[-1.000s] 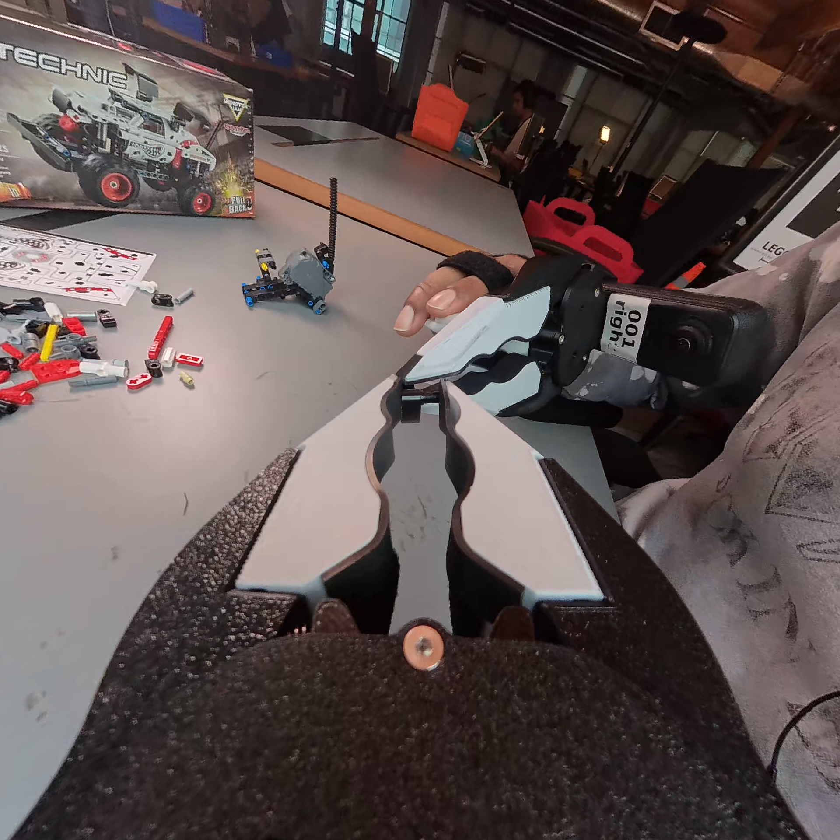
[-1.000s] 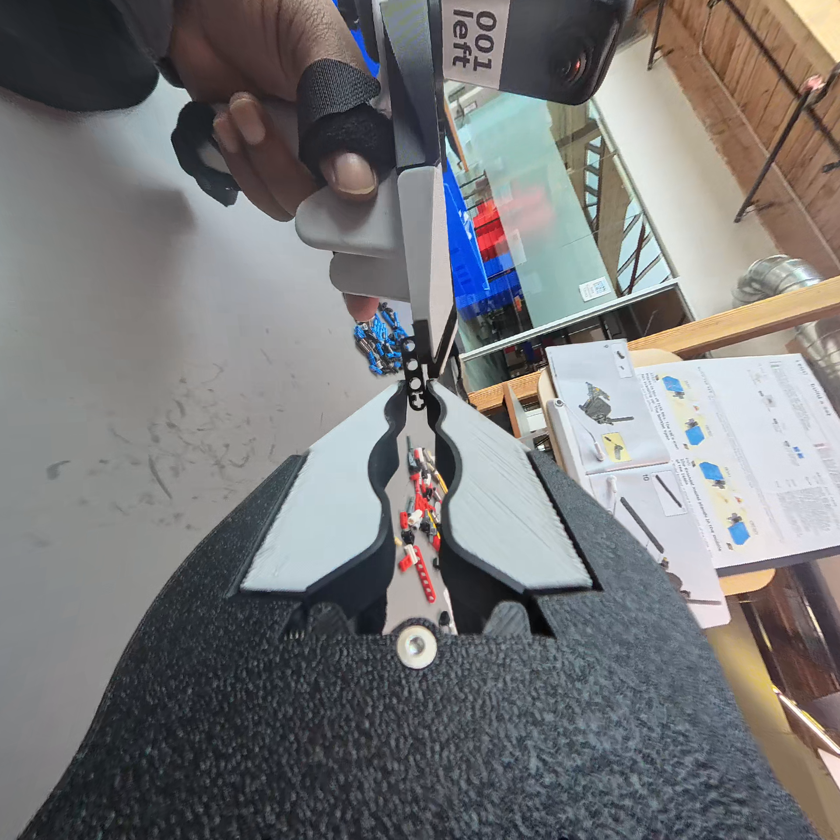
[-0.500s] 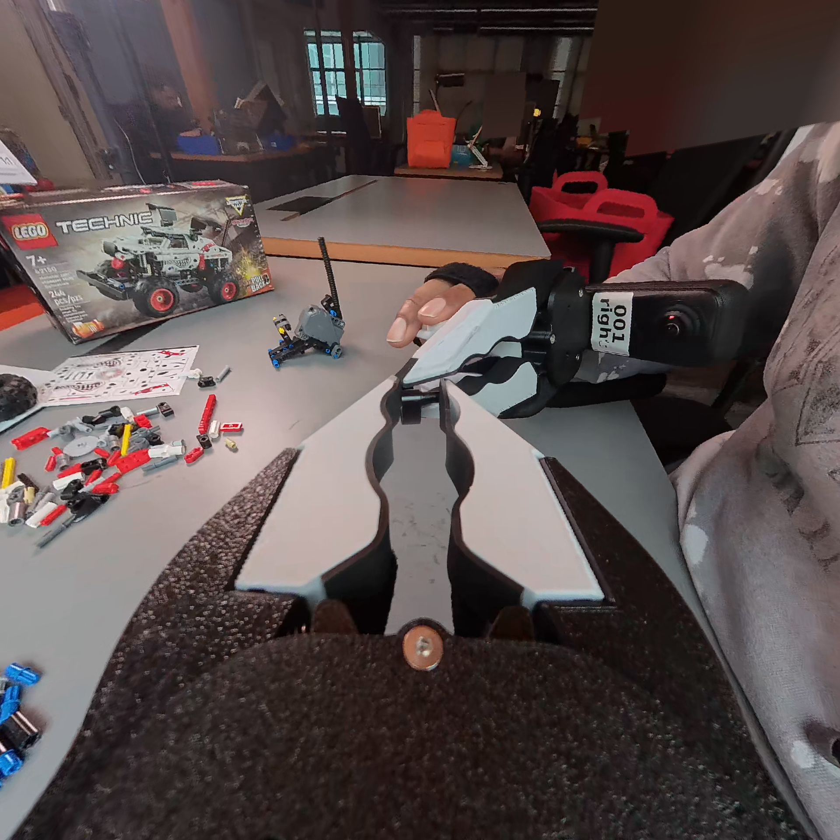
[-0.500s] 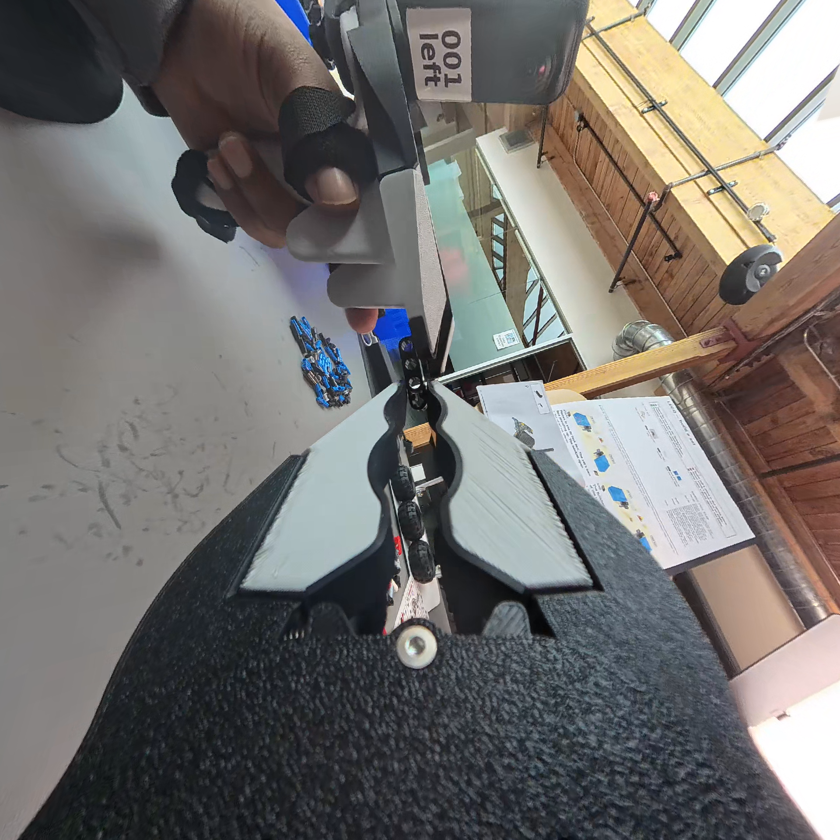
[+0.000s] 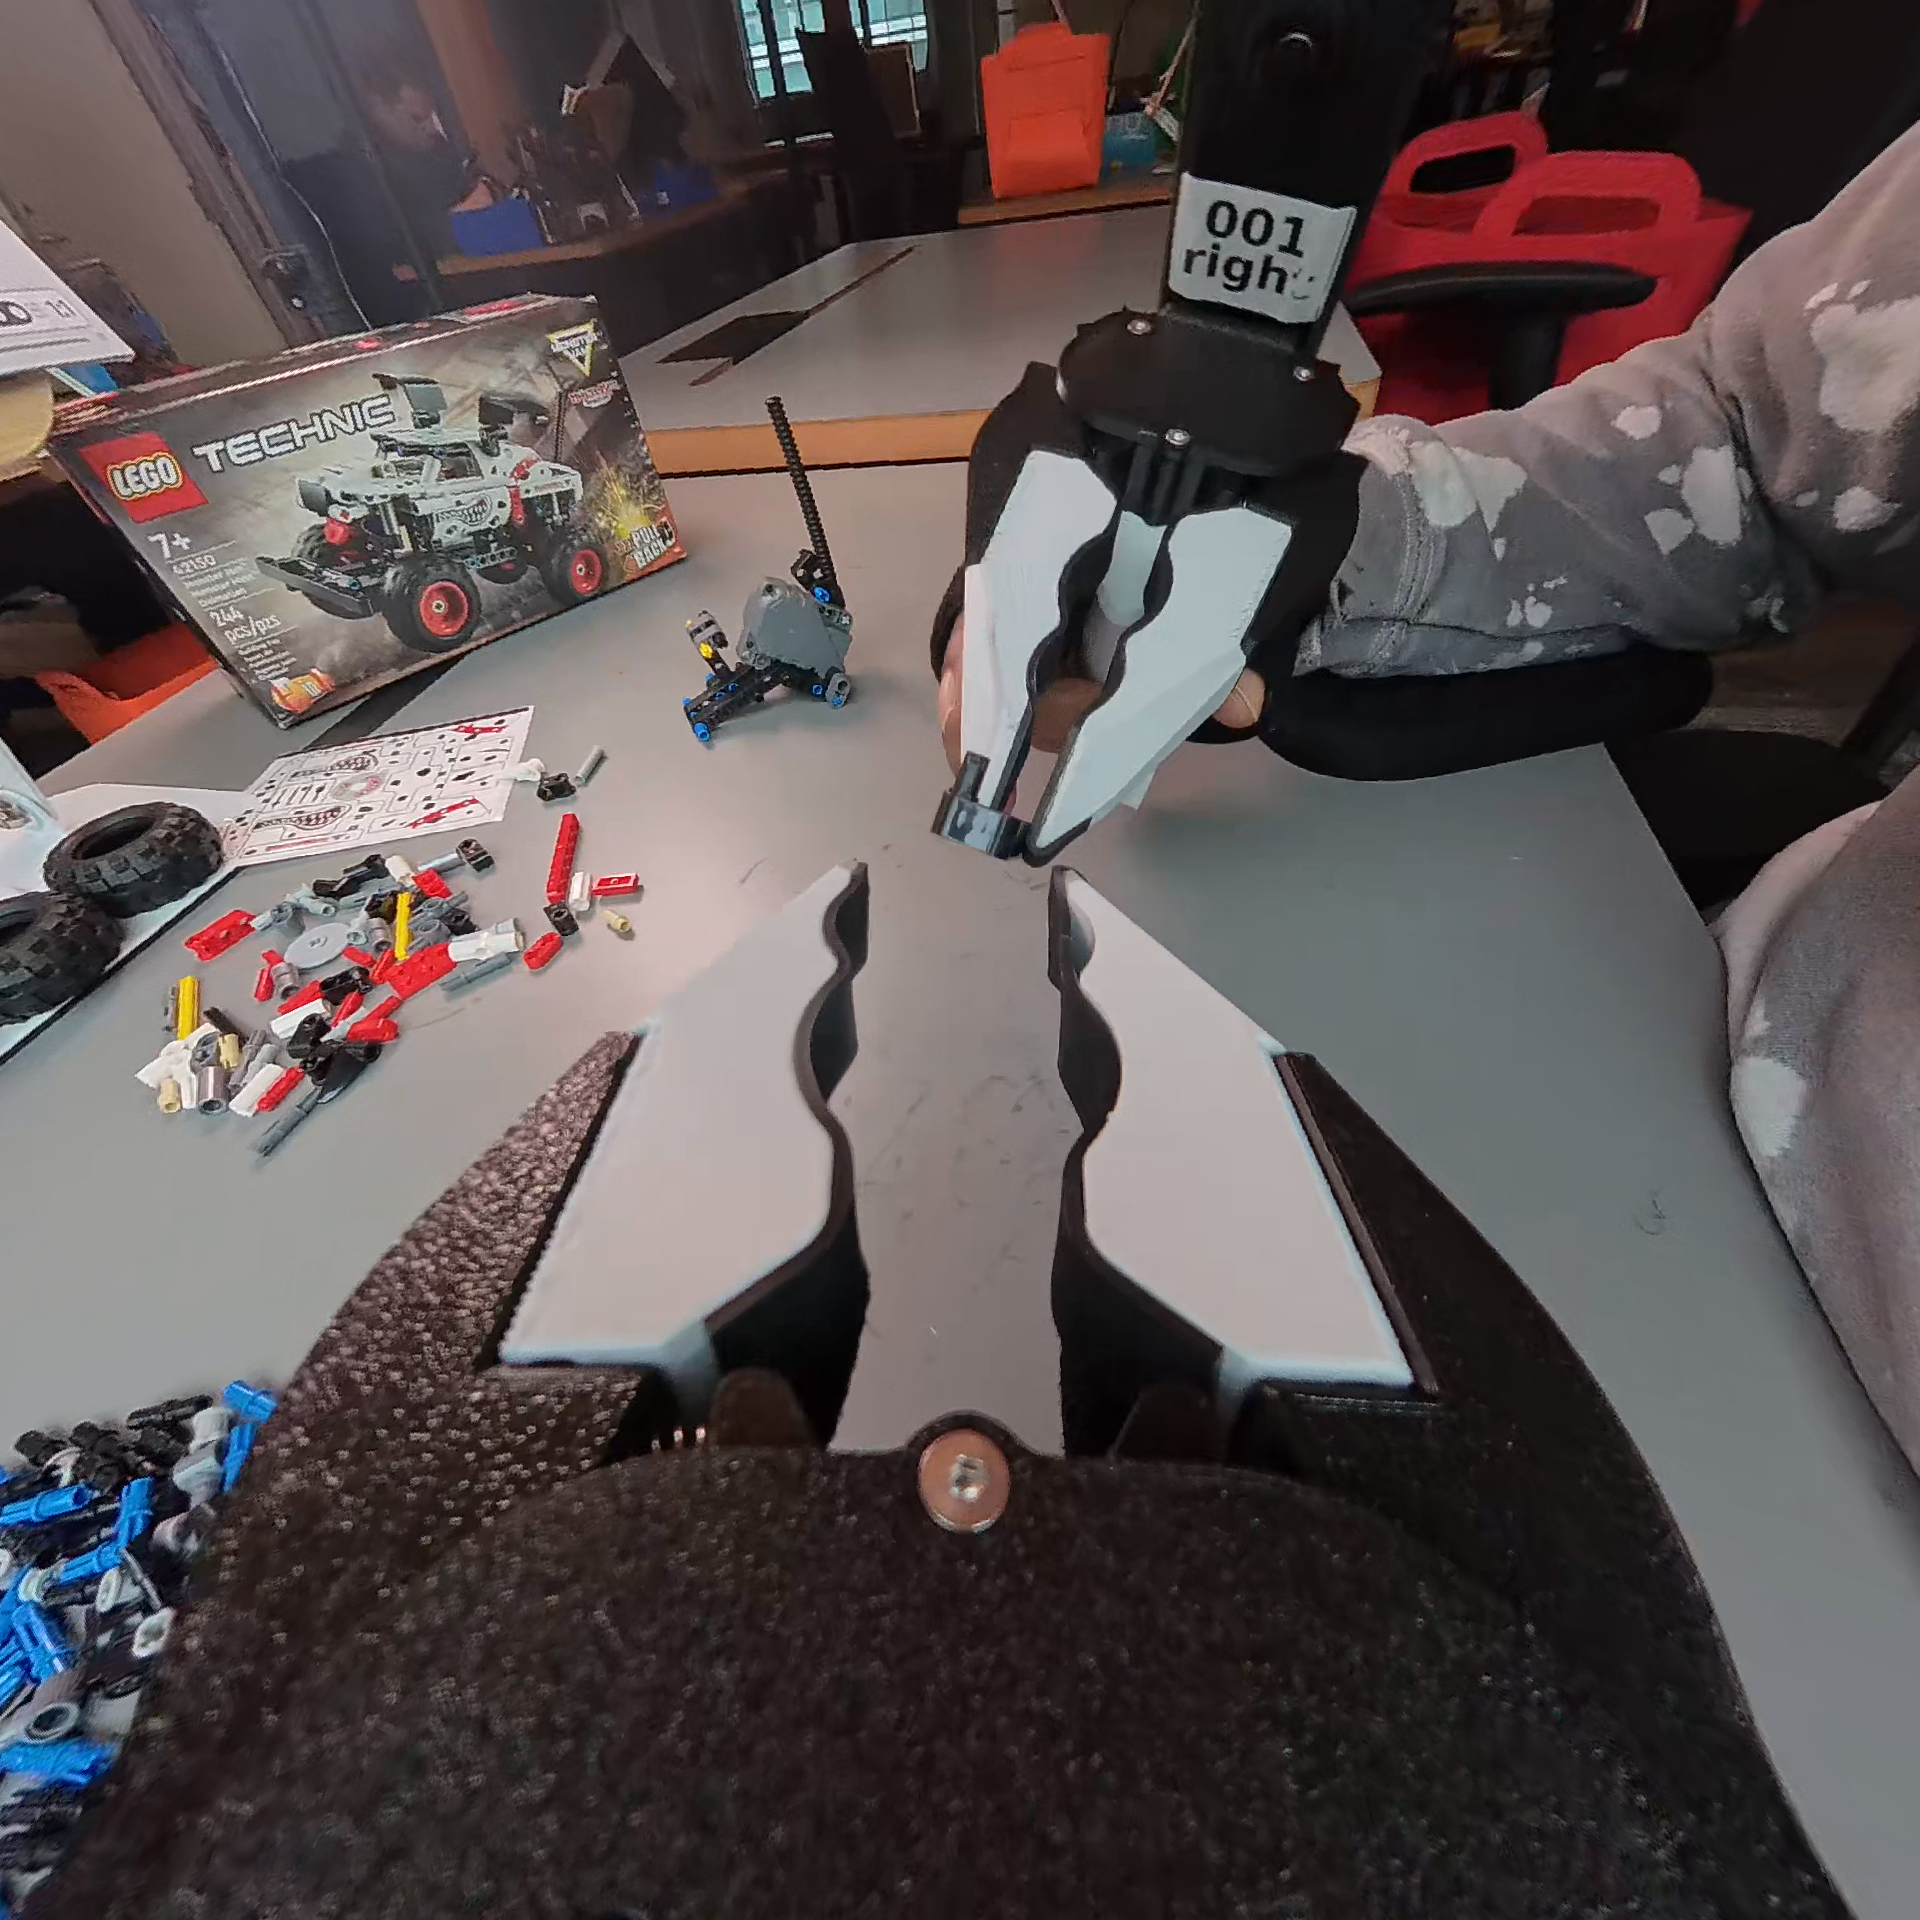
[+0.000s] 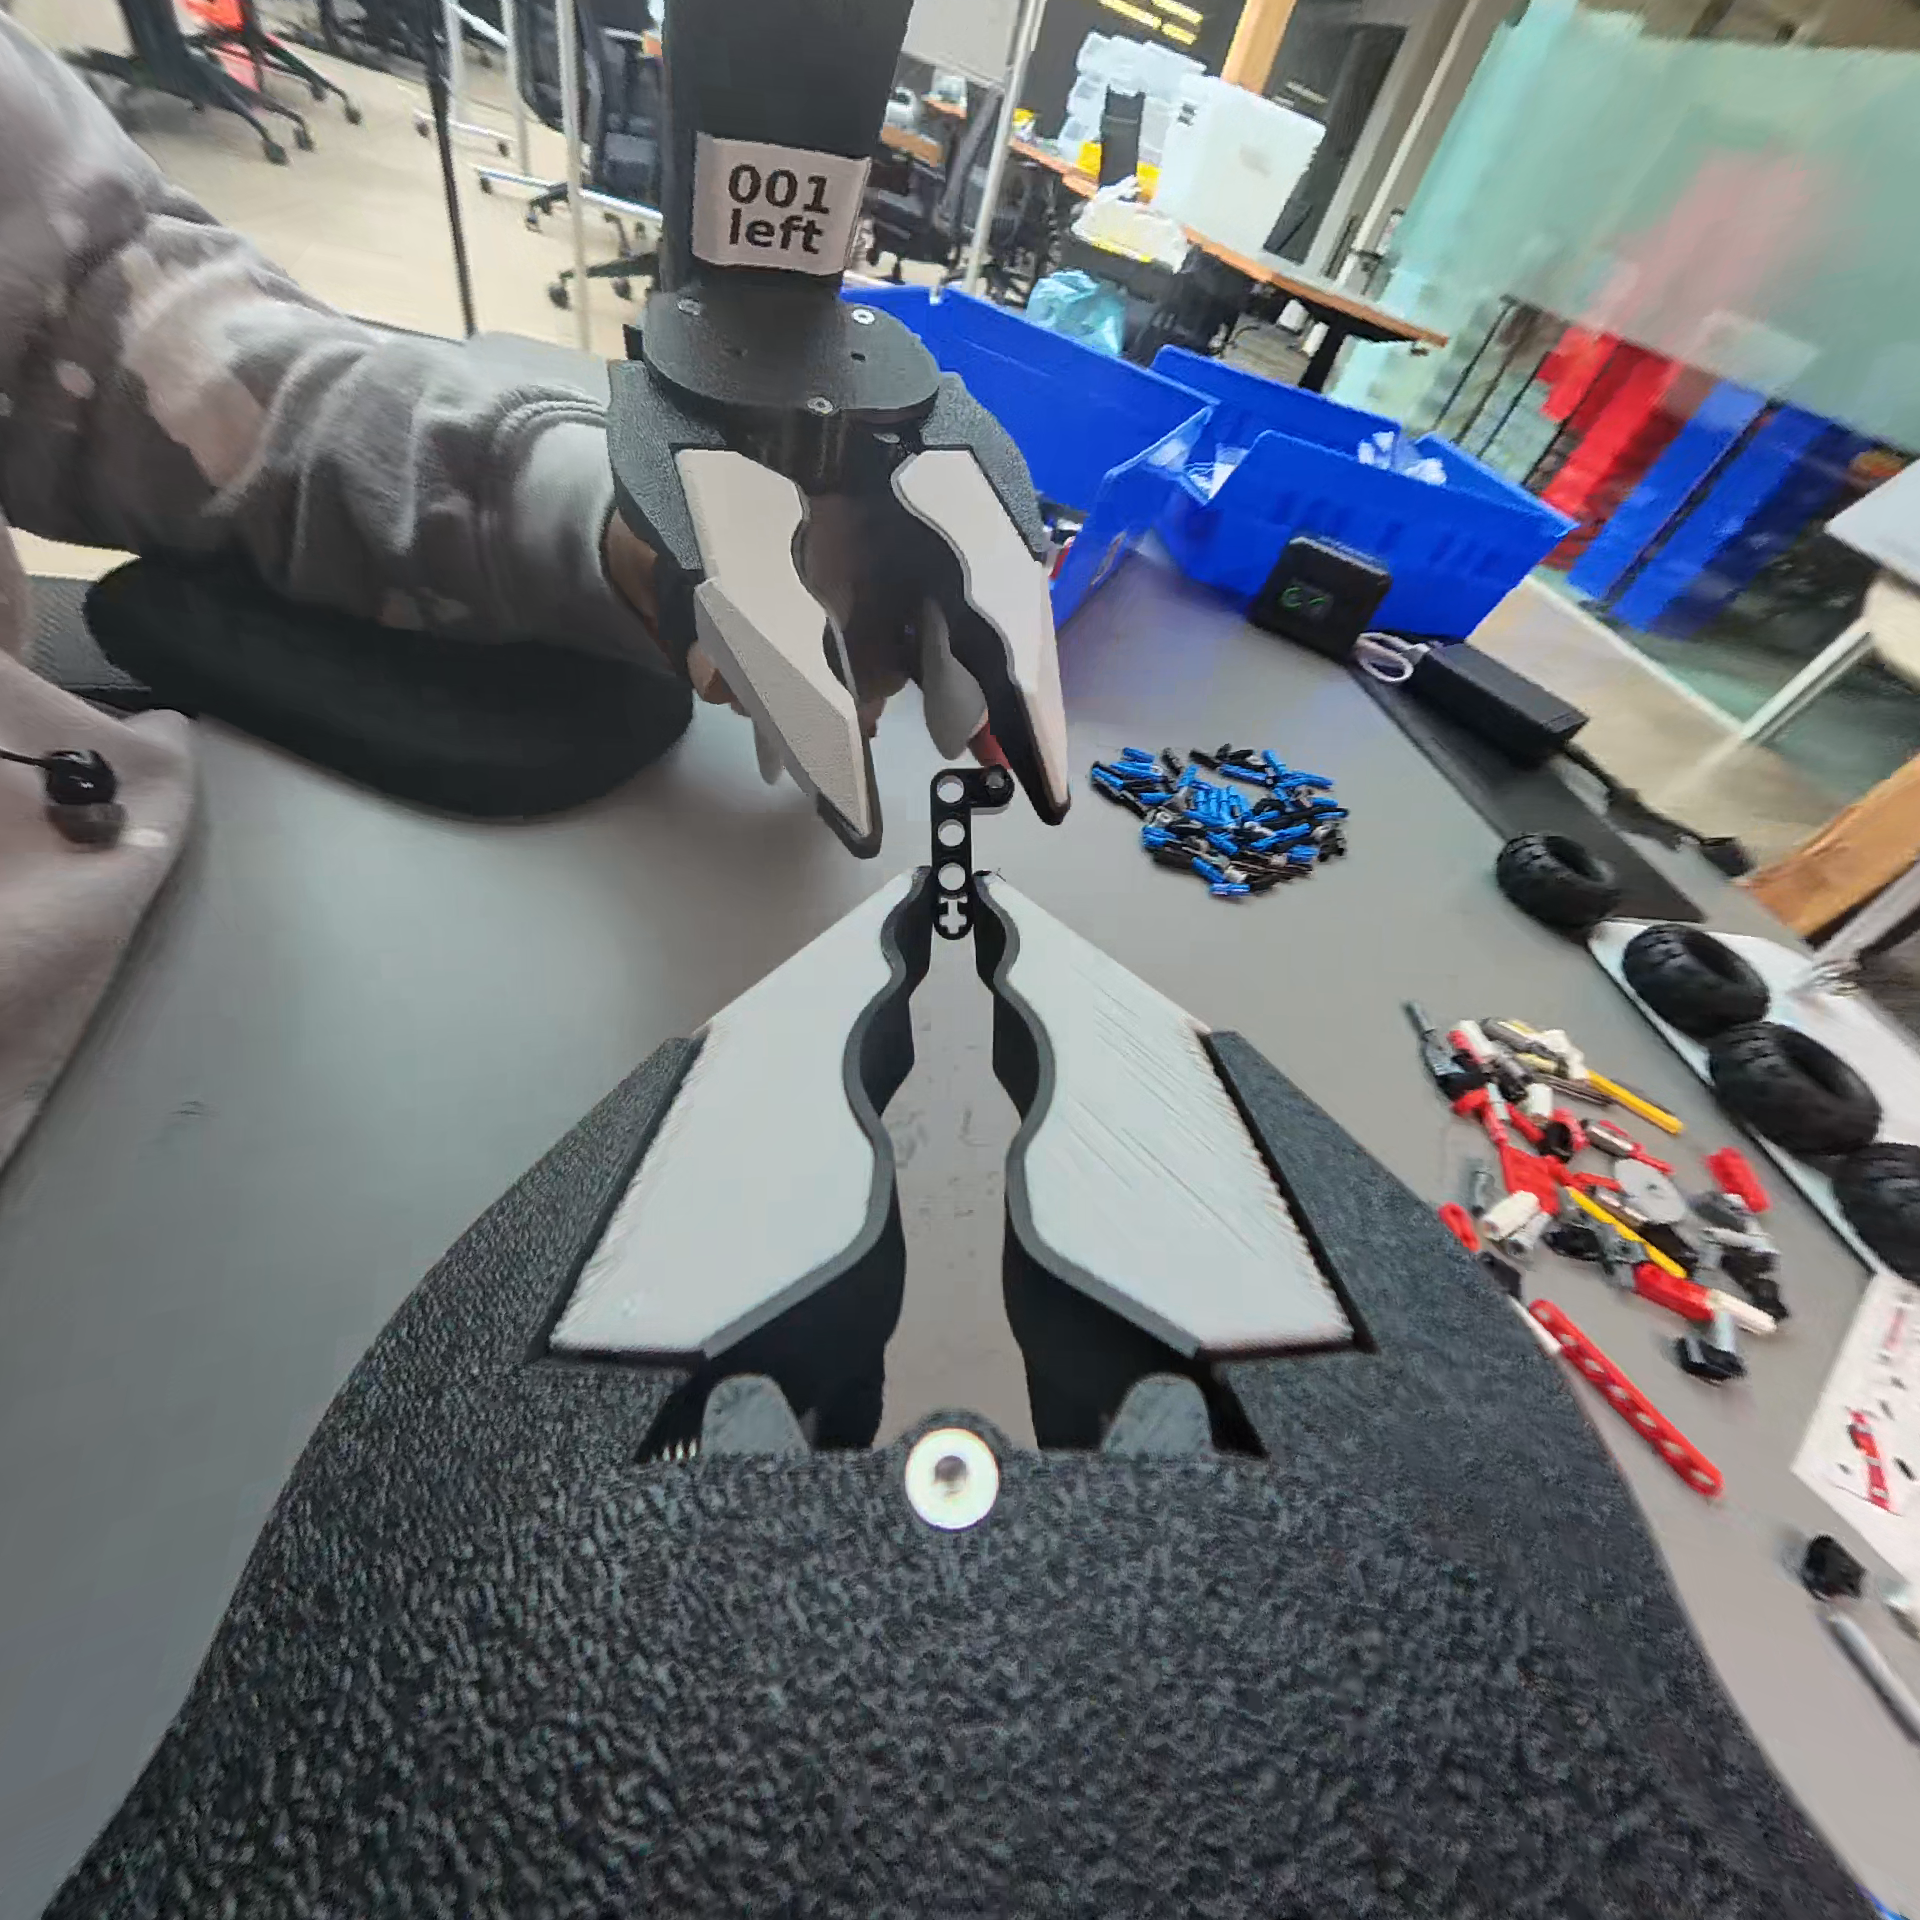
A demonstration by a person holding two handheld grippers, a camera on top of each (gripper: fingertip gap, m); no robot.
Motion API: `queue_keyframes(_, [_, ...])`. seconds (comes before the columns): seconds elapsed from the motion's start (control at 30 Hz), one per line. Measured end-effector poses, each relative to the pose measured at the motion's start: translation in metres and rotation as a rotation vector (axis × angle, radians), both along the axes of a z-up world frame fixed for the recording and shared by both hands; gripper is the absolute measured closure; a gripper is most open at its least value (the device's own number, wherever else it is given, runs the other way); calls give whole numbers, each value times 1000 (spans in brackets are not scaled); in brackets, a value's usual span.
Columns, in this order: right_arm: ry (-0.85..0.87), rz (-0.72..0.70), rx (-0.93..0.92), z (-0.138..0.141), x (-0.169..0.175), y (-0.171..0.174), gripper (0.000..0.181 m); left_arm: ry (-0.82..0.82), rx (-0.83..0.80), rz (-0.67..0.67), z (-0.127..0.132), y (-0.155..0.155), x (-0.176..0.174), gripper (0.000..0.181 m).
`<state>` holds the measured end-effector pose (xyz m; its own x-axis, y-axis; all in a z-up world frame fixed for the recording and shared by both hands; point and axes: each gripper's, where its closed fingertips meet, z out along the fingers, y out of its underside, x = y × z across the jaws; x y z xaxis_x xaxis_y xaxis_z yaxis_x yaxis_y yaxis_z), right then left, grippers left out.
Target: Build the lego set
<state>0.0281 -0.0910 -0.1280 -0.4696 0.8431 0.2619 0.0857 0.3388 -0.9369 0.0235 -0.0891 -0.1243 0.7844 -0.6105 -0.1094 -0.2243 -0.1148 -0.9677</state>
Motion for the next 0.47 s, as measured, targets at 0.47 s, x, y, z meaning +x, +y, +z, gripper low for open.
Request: queue_keyframes(0.47, [-179, 111, 21, -25, 17, -9, 173, 101, -133, -114, -30, -10, 20, 166])
